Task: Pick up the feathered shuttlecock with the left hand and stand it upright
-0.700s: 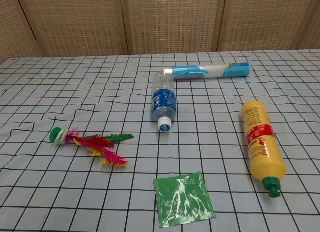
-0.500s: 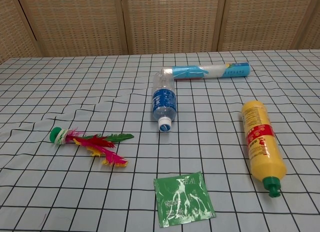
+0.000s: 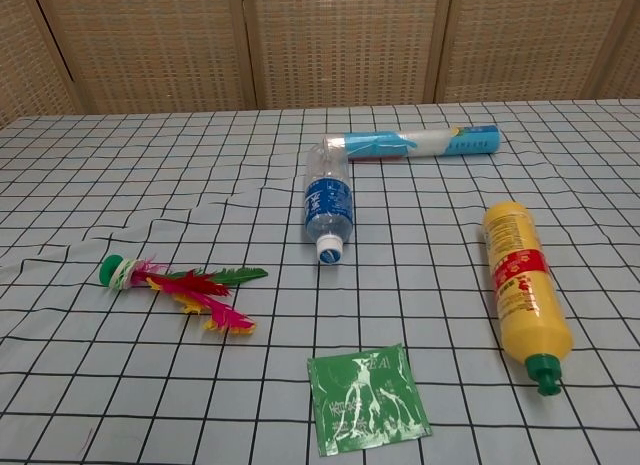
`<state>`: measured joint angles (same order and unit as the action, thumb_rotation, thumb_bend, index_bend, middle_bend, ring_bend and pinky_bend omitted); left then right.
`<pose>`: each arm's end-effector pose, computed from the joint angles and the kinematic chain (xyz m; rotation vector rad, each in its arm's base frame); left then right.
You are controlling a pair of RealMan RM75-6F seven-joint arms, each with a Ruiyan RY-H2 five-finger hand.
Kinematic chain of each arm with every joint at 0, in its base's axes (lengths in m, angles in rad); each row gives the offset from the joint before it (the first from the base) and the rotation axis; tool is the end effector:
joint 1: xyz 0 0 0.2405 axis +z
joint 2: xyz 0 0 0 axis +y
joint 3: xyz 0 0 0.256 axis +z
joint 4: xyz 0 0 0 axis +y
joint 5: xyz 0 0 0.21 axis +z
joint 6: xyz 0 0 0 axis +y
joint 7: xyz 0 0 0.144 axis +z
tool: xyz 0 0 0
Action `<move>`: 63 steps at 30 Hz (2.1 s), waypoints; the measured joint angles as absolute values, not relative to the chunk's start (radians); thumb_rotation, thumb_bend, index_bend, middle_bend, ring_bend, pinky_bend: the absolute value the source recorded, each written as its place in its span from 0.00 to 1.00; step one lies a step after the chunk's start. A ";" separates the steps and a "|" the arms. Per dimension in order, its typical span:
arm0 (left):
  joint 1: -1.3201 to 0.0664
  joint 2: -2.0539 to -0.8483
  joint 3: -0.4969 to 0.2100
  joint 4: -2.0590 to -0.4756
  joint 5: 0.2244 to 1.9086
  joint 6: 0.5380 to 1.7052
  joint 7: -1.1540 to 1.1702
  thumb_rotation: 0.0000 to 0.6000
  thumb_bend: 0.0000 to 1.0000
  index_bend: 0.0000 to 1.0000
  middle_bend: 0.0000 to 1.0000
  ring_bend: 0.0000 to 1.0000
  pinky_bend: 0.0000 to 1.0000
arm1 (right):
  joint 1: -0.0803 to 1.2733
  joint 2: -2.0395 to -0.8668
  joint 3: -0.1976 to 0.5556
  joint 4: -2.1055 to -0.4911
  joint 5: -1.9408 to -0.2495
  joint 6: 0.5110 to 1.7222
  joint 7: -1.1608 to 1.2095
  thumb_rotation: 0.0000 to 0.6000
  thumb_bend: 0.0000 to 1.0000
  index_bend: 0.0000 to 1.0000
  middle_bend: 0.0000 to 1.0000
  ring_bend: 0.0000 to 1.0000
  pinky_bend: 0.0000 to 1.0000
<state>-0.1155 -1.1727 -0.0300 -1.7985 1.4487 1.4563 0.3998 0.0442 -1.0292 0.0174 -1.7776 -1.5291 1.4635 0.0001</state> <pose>-0.2708 0.1811 0.1235 -1.4766 -0.8231 -0.7545 -0.2910 -0.1599 0.1637 1.3966 -1.0157 0.9163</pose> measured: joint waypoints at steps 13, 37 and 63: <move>-0.162 -1.168 -0.022 -1.772 1.510 1.397 0.355 1.00 0.06 0.09 0.00 0.00 0.00 | 0.043 -1.023 0.024 -1.774 -1.510 1.460 0.019 1.00 0.08 0.02 0.00 0.00 0.02; -0.447 -1.260 -0.039 -1.633 1.607 1.061 0.259 1.00 0.20 0.36 0.00 0.00 0.00 | 0.045 -1.019 0.030 -1.776 -1.491 1.449 0.025 1.00 0.08 0.03 0.00 0.00 0.02; -0.600 -1.663 -0.119 -1.519 1.239 0.966 0.761 1.00 0.21 0.46 0.00 0.00 0.00 | 0.047 -1.004 0.039 -1.765 -1.476 1.439 0.093 1.00 0.08 0.03 0.00 0.00 0.02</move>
<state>-0.5998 -1.6625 -0.1190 -1.5190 1.2392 0.9659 0.7610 0.0466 -1.0044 0.0388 -1.7653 -1.4760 1.4393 0.0928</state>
